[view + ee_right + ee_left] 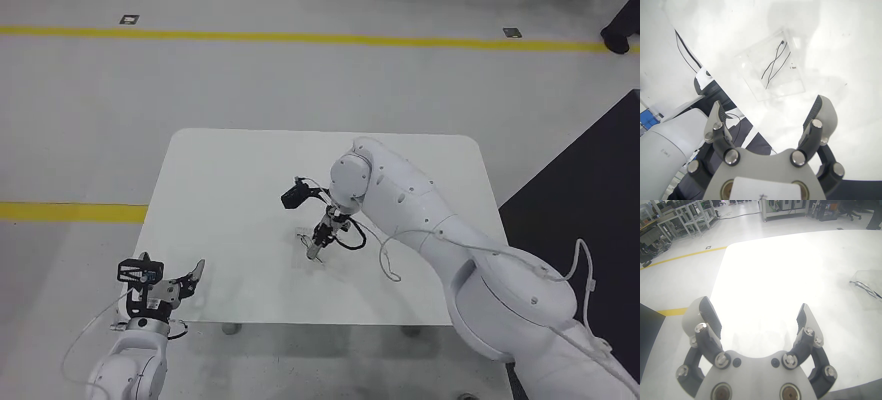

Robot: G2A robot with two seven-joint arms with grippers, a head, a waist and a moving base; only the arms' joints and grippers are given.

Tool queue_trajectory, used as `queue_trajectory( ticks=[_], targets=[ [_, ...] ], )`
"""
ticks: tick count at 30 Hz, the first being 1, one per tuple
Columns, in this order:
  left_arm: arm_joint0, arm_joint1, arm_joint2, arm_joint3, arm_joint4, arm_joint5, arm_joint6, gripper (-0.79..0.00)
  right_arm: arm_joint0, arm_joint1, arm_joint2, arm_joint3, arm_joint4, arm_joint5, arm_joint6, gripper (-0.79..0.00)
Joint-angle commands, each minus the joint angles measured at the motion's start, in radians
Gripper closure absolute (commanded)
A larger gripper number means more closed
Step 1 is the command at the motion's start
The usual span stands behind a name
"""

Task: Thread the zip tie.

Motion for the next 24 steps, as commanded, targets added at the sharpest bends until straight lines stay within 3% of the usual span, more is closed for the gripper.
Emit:
queue_trajectory(
  ticks=[1, 10, 19, 24],
  targets=[
    [0.000, 0.000, 0.000, 0.000, 0.000, 0.000, 0.000, -0.785, -0.013, 0.020, 0.017, -0.026, 0.013, 0.021, 0.011, -0.785],
    [0.000, 0.000, 0.000, 0.000, 0.000, 0.000, 0.000, -0.785, -0.070, 0.095, 0.077, -0.124, -0.013, 0.230, -0.021, -0.785],
    [0.000, 0.000, 0.000, 0.000, 0.000, 0.000, 0.000, -0.785, -0.079, 0.098, 0.084, -0.132, -0.004, 0.234, -0.030, -0.785],
    [0.000, 0.000, 0.000, 0.000, 0.000, 0.000, 0.000, -0.785, -0.080, 0.092, 0.117, -0.104, 0.056, 0.367, -0.009, -0.785]
  ],
)
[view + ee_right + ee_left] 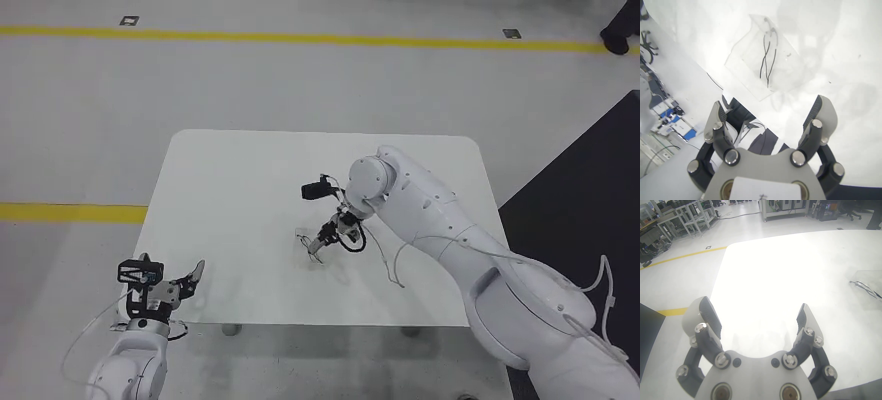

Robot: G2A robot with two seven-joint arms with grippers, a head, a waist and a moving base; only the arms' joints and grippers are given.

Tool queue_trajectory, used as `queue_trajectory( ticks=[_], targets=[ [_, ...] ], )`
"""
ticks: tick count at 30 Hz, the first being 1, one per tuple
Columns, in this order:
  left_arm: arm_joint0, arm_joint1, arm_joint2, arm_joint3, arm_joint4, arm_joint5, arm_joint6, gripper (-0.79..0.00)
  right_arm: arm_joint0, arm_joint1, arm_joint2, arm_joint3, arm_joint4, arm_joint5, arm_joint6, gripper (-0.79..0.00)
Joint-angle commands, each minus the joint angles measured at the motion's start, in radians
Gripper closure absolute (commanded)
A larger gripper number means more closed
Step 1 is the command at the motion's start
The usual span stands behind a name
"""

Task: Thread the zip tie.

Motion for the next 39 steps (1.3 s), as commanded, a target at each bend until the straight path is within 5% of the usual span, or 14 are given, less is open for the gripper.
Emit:
queue_trajectory(
  ticks=[1, 3, 6, 22, 26, 29, 39],
  targets=[
    [0.000, 0.000, 0.000, 0.000, 0.000, 0.000, 0.000, -0.785, 0.000, -0.002, 0.007, 0.001, 0.015, 0.025, 0.017, -0.785],
    [0.000, 0.000, 0.000, 0.000, 0.000, 0.000, 0.000, -0.785, -0.001, -0.002, 0.015, 0.021, 0.024, 0.057, 0.028, -0.520],
    [0.000, 0.000, 0.000, 0.000, 0.000, 0.000, 0.000, -0.785, -0.003, -0.004, 0.019, 0.051, 0.026, 0.110, 0.046, -0.354],
    [0.000, 0.000, 0.000, 0.000, 0.000, 0.000, 0.000, -0.785, -0.032, -0.084, -0.007, 0.143, 0.003, 0.189, -0.048, -0.256],
    [0.000, 0.000, 0.000, 0.000, 0.000, 0.000, 0.000, -0.785, -0.027, -0.106, -0.008, 0.191, 0.005, 0.197, -0.061, -0.157],
    [0.000, 0.000, 0.000, 0.000, 0.000, 0.000, 0.000, -0.785, -0.017, -0.118, -0.004, 0.228, 0.006, 0.192, -0.062, 0.000],
    [0.000, 0.000, 0.000, 0.000, 0.000, 0.000, 0.000, -0.785, 0.015, -0.141, -0.008, 0.273, -0.043, 0.252, -0.063, 0.000]
  ],
)
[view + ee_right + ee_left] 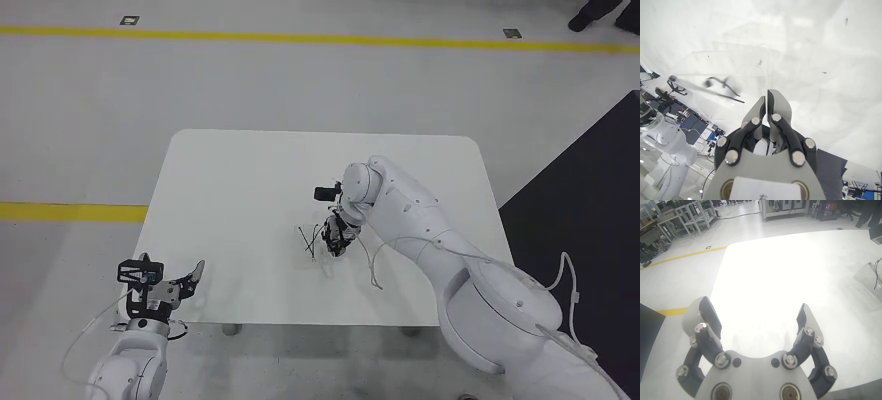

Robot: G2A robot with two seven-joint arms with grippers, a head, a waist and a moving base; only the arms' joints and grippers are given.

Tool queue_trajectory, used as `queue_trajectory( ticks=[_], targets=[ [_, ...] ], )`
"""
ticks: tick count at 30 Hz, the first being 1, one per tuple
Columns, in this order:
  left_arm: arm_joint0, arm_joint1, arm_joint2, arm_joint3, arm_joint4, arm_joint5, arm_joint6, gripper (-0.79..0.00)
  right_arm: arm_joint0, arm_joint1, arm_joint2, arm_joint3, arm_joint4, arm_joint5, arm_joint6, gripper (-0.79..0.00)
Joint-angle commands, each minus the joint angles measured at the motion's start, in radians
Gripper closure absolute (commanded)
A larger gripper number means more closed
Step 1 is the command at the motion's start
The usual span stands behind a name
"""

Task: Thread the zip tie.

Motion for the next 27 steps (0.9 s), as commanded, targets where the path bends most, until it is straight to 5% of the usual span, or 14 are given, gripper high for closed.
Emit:
queue_trajectory(
  ticks=[1, 14, 27],
  targets=[
    [0.000, 0.000, 0.000, 0.000, 0.000, 0.000, 0.000, -0.785, 0.009, -0.002, -0.001, 0.003, -0.013, 0.021, 0.012, 0.000],
    [0.000, 0.000, 0.000, 0.000, 0.000, 0.000, 0.000, -0.785, 0.052, 0.013, -0.064, -0.029, -0.208, 0.078, 0.217, 0.000],
    [0.000, 0.000, 0.000, 0.000, 0.000, 0.000, 0.000, -0.785, 0.033, 0.023, -0.038, -0.016, -0.186, 0.061, 0.135, 0.000]
  ],
)
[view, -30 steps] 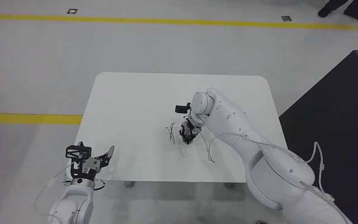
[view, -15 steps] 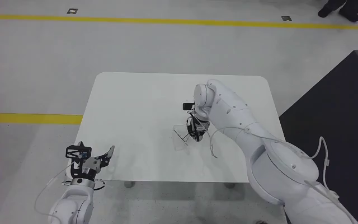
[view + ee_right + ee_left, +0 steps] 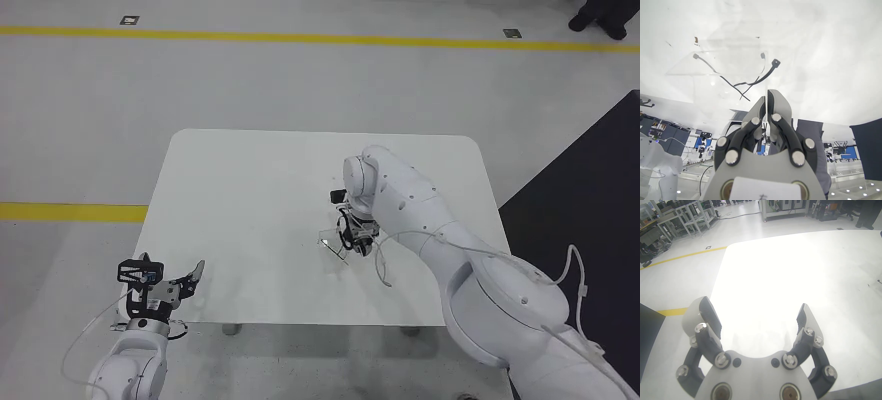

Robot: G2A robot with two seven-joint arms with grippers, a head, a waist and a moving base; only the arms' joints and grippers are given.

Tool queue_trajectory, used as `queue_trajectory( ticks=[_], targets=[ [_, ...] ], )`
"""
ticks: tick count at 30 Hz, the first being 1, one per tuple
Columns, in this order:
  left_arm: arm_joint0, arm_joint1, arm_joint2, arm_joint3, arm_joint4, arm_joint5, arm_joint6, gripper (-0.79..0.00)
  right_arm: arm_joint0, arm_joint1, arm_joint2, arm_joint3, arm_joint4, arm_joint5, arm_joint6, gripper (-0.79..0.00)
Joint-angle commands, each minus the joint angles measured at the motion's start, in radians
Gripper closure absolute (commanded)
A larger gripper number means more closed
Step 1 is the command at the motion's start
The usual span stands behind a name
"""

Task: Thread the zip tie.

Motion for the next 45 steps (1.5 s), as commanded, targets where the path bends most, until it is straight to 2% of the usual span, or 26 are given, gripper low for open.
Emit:
queue_trajectory(
  ticks=[1, 7, 13, 14, 15, 17, 19, 20, 28, 32, 42, 45],
  targets=[
    [0.000, 0.000, 0.000, 0.000, 0.000, 0.000, 0.000, -0.785, 0.004, 0.010, 0.018, 0.018, 0.013, -0.006, -0.041, 0.000],
    [0.000, 0.000, 0.000, 0.000, 0.000, 0.000, 0.000, -0.785, -0.009, 0.039, 0.064, 0.043, 0.053, -0.060, -0.077, 0.000],
    [0.000, 0.000, 0.000, 0.000, 0.000, 0.000, 0.000, -0.785, -0.027, 0.053, 0.079, 0.032, 0.051, -0.042, -0.071, 0.000],
    [0.000, 0.000, 0.000, 0.000, 0.000, 0.000, 0.000, -0.785, -0.029, 0.054, 0.080, 0.029, 0.047, -0.032, -0.072, -0.049],
    [0.000, 0.000, 0.000, 0.000, 0.000, 0.000, 0.000, -0.785, -0.030, 0.055, 0.080, 0.024, 0.043, -0.026, -0.071, -0.277],
    [0.000, 0.000, 0.000, 0.000, 0.000, 0.000, 0.000, -0.785, -0.032, 0.057, 0.083, 0.020, 0.038, -0.012, -0.065, -0.496],
    [0.000, 0.000, 0.000, 0.000, 0.000, 0.000, 0.000, -0.785, -0.032, 0.059, 0.086, 0.013, 0.034, -0.002, -0.060, -0.754],
    [0.000, 0.000, 0.000, 0.000, 0.000, 0.000, 0.000, -0.785, -0.030, 0.061, 0.089, 0.012, 0.034, 0.001, -0.057, -0.785],
    [0.000, 0.000, 0.000, 0.000, 0.000, 0.000, 0.000, -0.785, 0.002, 0.093, 0.125, -0.006, 0.029, 0.004, -0.028, -0.785],
    [0.000, 0.000, 0.000, 0.000, 0.000, 0.000, 0.000, -0.785, 0.003, 0.125, 0.140, -0.125, -0.002, -0.048, -0.029, -0.785],
    [0.000, 0.000, 0.000, 0.000, 0.000, 0.000, 0.000, -0.785, 0.003, 0.125, 0.140, -0.125, -0.002, -0.048, -0.029, -0.785],
    [0.000, 0.000, 0.000, 0.000, 0.000, 0.000, 0.000, -0.785, -0.017, 0.127, 0.145, -0.166, 0.000, -0.088, -0.057, -0.785]
  ],
)
